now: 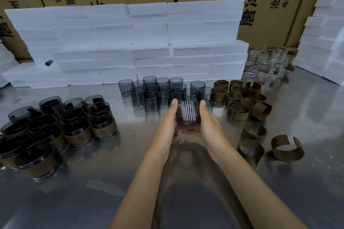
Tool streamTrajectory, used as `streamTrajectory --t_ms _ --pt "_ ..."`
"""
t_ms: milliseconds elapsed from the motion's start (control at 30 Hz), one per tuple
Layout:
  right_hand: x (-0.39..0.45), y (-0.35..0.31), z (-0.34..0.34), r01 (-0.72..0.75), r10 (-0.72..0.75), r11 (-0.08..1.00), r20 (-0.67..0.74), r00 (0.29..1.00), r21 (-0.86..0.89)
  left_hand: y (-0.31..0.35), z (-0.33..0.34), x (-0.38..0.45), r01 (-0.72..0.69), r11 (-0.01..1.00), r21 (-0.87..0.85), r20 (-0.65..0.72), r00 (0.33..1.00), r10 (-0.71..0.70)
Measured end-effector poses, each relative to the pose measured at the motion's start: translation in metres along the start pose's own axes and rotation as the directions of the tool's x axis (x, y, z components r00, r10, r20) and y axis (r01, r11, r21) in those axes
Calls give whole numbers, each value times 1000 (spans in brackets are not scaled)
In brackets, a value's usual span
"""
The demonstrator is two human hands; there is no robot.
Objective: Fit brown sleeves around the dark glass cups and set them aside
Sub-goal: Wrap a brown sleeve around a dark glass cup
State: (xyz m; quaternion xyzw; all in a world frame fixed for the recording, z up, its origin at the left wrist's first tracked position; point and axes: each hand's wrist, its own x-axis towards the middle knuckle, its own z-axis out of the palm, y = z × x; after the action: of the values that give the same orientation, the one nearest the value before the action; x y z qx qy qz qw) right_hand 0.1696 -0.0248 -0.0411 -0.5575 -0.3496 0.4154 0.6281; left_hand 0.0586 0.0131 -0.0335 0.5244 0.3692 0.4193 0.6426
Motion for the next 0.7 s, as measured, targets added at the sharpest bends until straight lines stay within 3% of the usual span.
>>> streamTrajectory --t_ms 133,267,467,700 --pt "-2 -3 -3 80 -79 997 -52 996 17 1 -6 4 -71 997 34 -158 984 76" --pt "-1 -6 -4 62 -55 992 -61 997 108 6 -9 5 -127 992 -10 -168 978 124" --pt "-3 -9 -8 -199 160 884 125 979 423 7 -8 -1 -177 983 37 -50 983 179" --pt "1 -12 -12 -236 194 800 134 972 552 1 -4 -2 -233 971 57 105 968 226"
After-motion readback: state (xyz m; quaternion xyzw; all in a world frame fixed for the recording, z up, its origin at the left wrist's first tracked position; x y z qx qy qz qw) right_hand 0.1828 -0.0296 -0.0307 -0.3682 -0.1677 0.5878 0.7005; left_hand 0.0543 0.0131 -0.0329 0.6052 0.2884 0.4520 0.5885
